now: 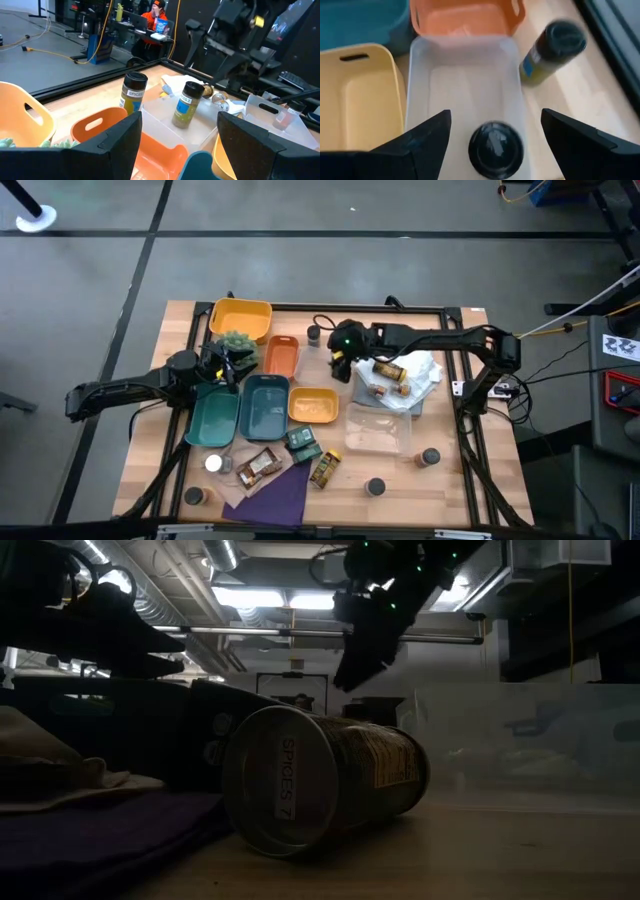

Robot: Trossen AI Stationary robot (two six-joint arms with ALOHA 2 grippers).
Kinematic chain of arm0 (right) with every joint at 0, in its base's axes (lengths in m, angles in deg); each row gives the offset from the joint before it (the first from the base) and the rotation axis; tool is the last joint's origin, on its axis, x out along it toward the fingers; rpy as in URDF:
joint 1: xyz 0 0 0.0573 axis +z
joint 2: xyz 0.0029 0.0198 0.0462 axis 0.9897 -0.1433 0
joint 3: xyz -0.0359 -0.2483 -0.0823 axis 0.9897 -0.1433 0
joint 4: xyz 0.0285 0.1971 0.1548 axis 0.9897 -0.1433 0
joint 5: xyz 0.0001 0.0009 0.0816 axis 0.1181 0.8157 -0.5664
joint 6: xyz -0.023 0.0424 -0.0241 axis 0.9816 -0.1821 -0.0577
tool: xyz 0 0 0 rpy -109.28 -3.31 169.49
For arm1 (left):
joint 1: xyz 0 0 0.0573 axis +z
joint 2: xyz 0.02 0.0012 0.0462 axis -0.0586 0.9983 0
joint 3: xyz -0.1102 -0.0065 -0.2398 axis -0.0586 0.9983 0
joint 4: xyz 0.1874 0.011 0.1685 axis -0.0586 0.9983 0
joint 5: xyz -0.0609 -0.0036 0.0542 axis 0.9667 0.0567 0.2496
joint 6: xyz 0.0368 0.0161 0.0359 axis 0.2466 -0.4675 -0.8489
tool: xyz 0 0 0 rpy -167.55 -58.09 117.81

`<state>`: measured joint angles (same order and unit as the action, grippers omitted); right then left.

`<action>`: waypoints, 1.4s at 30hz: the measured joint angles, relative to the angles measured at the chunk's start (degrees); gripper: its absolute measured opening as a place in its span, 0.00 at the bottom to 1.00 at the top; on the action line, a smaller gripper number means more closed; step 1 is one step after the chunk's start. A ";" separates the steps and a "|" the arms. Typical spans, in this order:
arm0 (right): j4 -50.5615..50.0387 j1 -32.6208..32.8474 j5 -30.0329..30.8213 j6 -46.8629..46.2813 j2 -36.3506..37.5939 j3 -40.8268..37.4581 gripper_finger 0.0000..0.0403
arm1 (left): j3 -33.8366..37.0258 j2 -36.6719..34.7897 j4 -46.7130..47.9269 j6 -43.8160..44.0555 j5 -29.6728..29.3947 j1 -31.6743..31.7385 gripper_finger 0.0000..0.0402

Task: Sort spices by type
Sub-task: Put the top black seasoning bottle into the top transparent bin

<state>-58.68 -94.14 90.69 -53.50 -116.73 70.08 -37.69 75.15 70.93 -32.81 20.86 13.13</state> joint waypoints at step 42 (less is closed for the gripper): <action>24.33 -8.66 -4.57 5.75 -15.31 4.25 0.77 | 0.00 0.00 -0.17 -1.13 -0.30 0.02 0.63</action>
<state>-34.35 -102.80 86.11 -47.75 -132.03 74.33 -37.69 75.15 70.75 -33.95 20.56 13.15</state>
